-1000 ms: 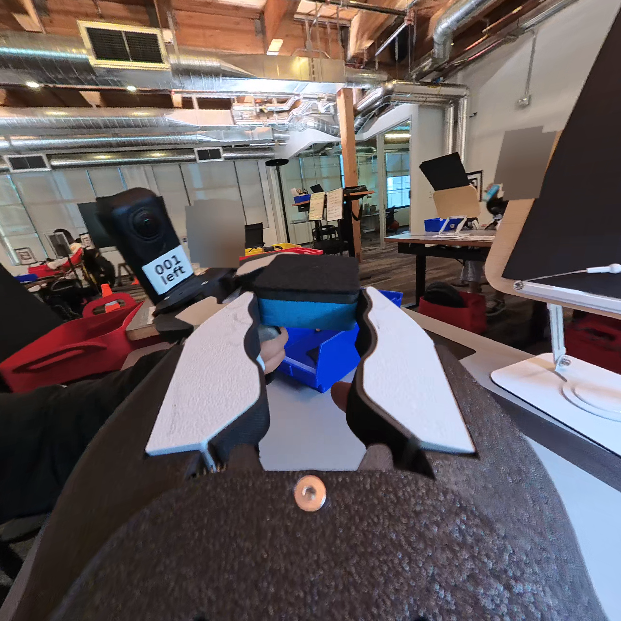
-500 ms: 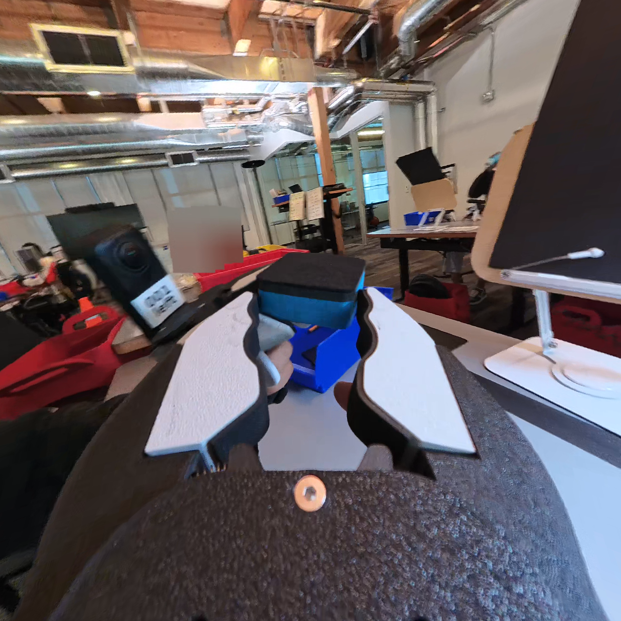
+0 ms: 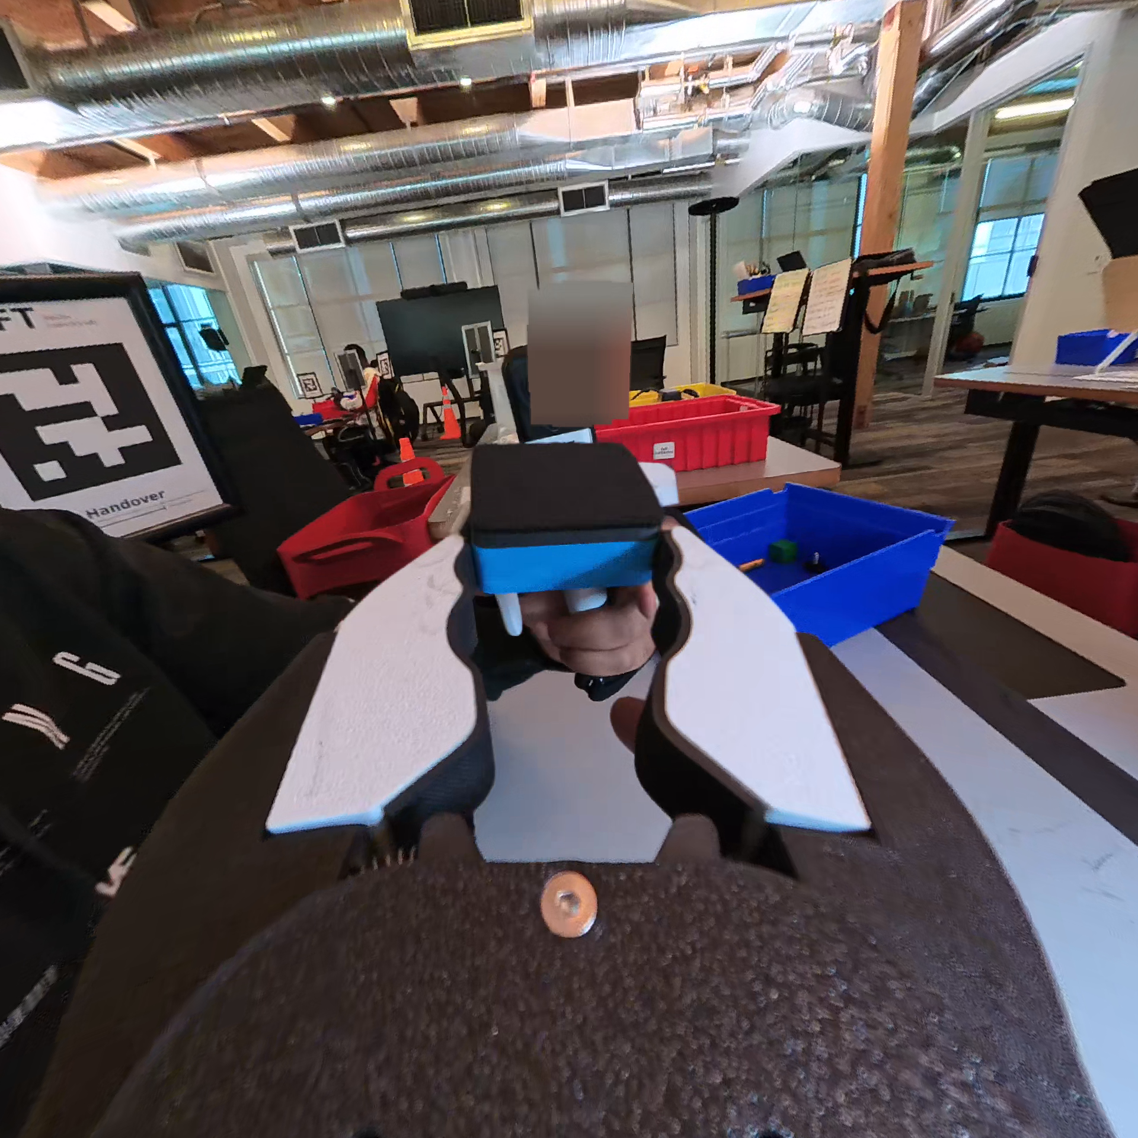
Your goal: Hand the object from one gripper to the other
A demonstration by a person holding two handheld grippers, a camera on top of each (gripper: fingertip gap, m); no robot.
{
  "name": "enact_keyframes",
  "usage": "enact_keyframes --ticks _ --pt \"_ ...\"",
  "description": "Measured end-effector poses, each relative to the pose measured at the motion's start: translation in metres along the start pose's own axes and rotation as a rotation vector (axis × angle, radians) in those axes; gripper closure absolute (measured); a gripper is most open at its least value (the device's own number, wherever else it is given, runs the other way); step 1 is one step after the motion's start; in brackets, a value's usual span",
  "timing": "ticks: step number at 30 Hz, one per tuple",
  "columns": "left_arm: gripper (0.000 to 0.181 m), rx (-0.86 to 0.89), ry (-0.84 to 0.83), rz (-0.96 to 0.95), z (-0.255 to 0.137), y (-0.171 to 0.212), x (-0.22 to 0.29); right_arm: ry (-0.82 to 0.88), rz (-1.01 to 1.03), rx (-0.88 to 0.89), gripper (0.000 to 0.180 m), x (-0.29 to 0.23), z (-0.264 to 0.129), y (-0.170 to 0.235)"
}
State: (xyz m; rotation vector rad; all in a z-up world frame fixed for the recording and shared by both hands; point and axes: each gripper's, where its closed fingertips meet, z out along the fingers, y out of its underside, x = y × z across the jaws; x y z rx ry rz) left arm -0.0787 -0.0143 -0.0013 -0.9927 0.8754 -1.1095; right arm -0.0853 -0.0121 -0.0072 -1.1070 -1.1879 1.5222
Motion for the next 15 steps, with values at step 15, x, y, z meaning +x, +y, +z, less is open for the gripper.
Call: enact_keyframes --ticks 15 --pt "0.119 -0.130 -0.121 -0.097 0.001 -0.001 -0.017 0.244 -0.554 -0.015 0.125 0.017 -0.019 -0.010"
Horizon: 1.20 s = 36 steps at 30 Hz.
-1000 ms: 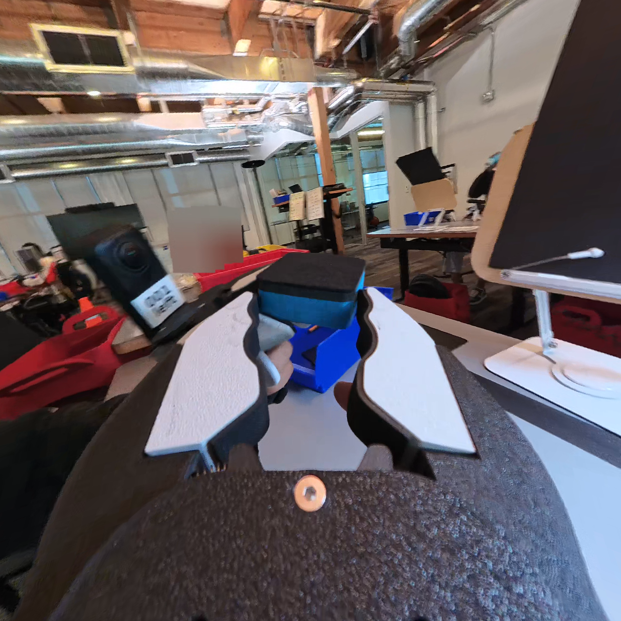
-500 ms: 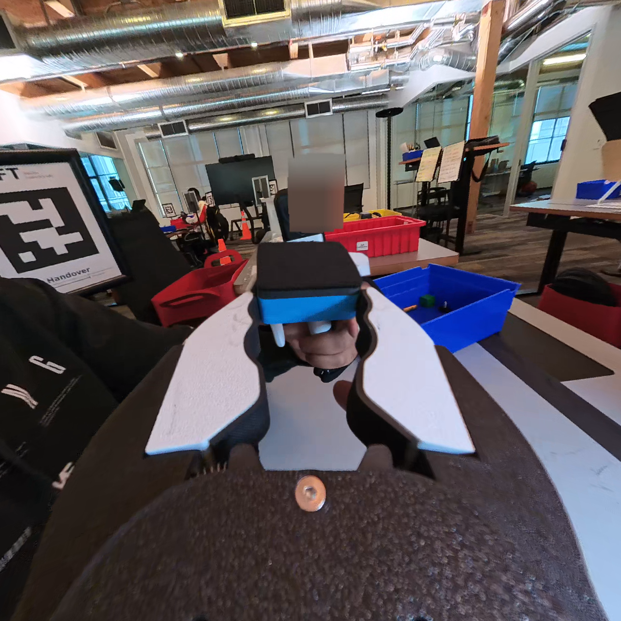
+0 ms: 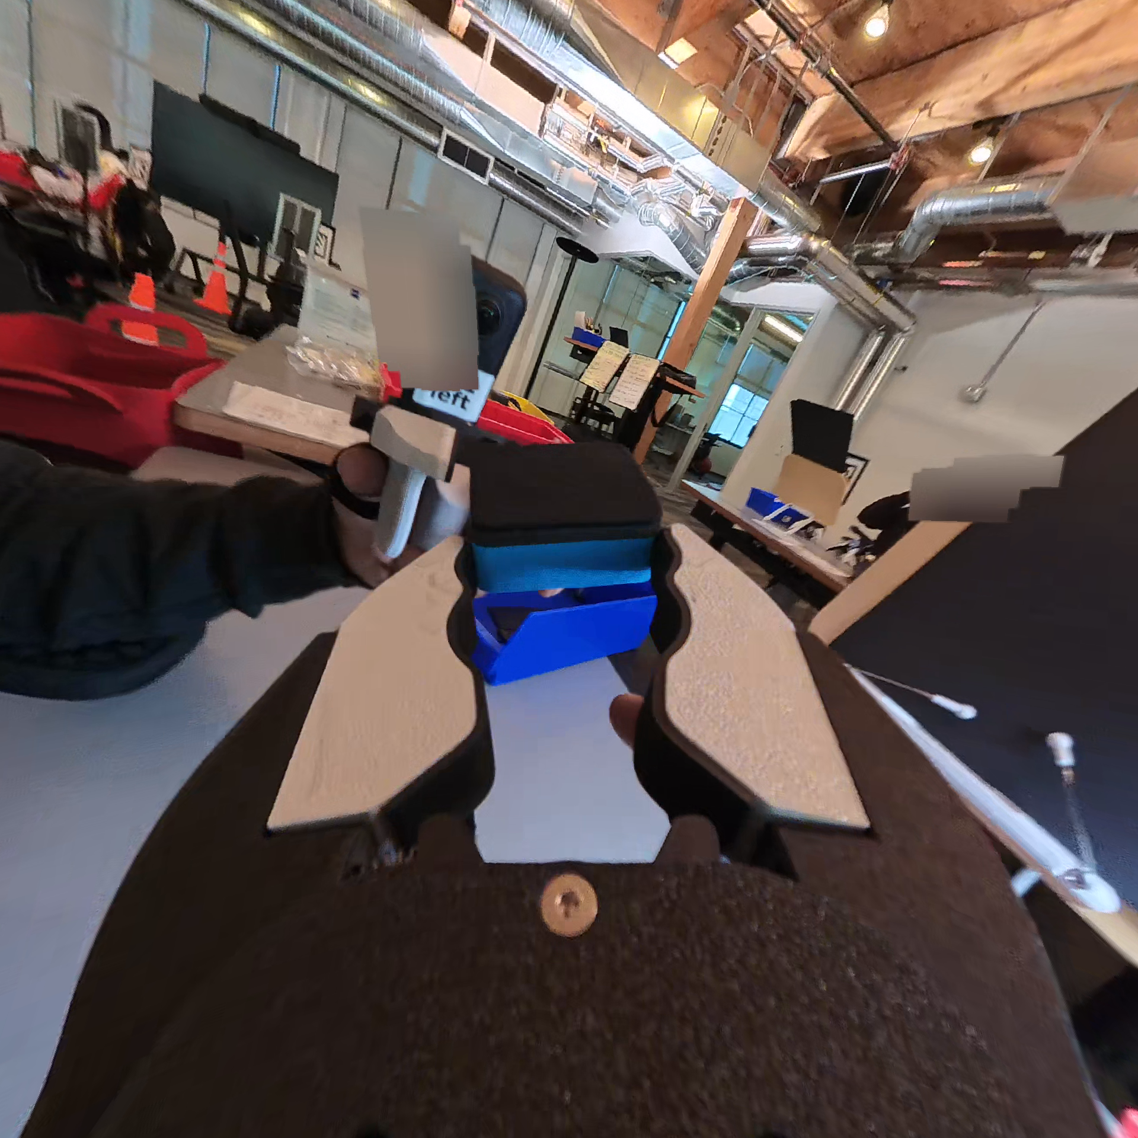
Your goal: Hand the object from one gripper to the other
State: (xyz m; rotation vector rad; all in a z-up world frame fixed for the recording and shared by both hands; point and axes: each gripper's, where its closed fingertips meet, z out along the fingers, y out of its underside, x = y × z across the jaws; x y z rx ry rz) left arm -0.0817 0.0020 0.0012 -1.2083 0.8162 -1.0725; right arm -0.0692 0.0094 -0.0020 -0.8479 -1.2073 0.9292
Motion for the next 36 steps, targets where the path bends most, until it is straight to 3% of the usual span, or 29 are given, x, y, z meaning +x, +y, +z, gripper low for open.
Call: enact_keyframes --ticks 6,15,21,29,36 --pt "0.123 -0.042 0.015 -0.036 0.001 0.006 0.000 0.006 -0.143 -0.048 0.124 -0.007 0.003 0.008" --pt "0.114 -0.173 0.023 0.259 -0.004 0.014 0.018 -0.158 -0.028 -0.081 0.124 -0.026 0.001 0.015" --pt "0.128 -0.249 -0.006 0.351 -0.006 0.021 0.017 -0.203 0.040 -0.096 0.124 -0.028 -0.001 0.022" --pt "0.128 -0.266 -0.060 0.354 -0.013 0.021 0.001 -0.180 0.100 -0.113 0.117 -0.015 -0.008 0.019" --pt "0.128 -0.231 -0.120 0.124 -0.037 0.027 -0.041 -0.154 0.169 -0.043 0.112 0.009 -0.037 -0.010"
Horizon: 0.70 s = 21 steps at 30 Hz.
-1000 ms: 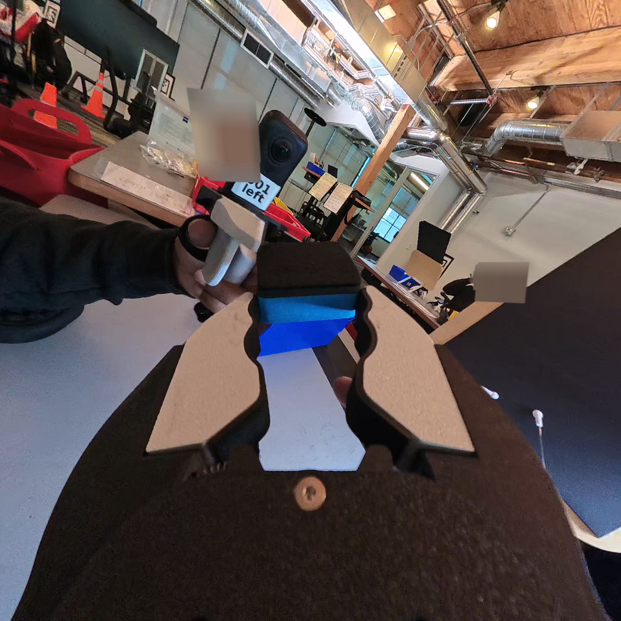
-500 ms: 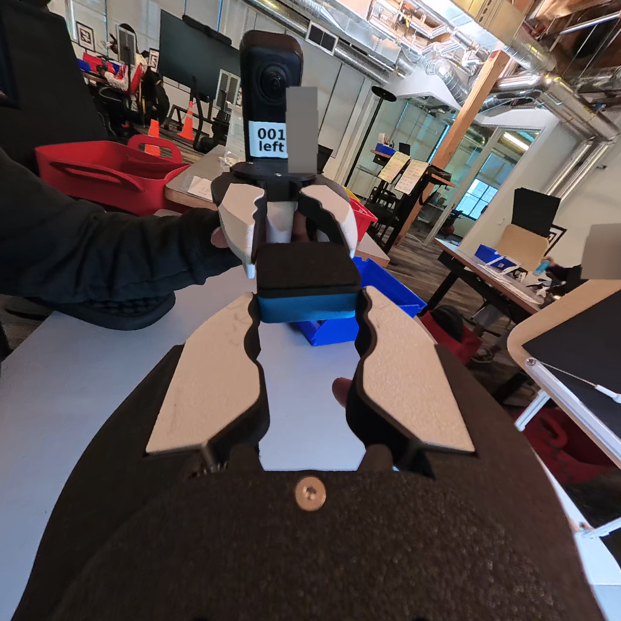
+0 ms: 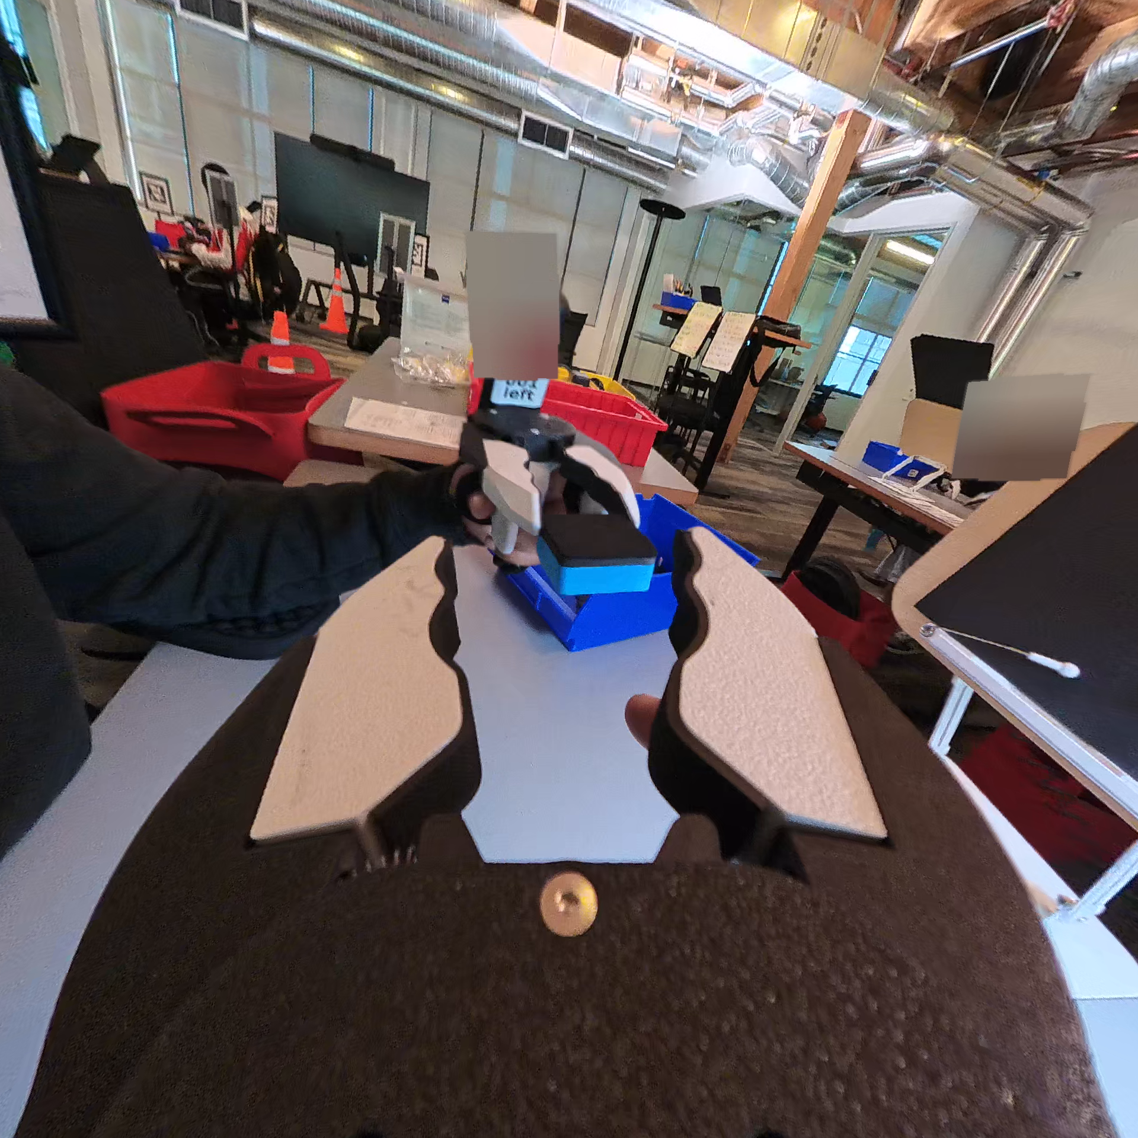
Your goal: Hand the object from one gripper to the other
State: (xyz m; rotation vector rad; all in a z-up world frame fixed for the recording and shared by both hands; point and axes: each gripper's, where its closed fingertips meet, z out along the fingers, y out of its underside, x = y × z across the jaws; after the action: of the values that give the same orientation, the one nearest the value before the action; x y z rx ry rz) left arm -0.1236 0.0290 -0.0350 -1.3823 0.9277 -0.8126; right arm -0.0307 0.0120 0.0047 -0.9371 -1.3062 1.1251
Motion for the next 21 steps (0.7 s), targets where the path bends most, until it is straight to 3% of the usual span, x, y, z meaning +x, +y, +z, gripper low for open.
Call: enact_keyframes --ticks 3,9,16,21 --pt "0.128 0.039 0.019 -0.111 -0.002 0.002 -0.009 0.007 0.034 0.013 0.113 0.005 -0.006 -0.002" --pt "0.129 0.024 0.020 -0.121 -0.003 0.002 -0.008 0.046 0.084 -0.081 0.114 0.016 -0.001 0.018" --pt "0.129 -0.201 0.034 -0.016 0.015 0.027 0.012 -0.011 0.106 -0.319 0.113 0.004 0.013 0.064" --pt "0.129 -0.251 0.082 0.020 0.028 0.034 0.030 -0.063 0.107 -0.402 0.115 -0.008 0.024 0.087"
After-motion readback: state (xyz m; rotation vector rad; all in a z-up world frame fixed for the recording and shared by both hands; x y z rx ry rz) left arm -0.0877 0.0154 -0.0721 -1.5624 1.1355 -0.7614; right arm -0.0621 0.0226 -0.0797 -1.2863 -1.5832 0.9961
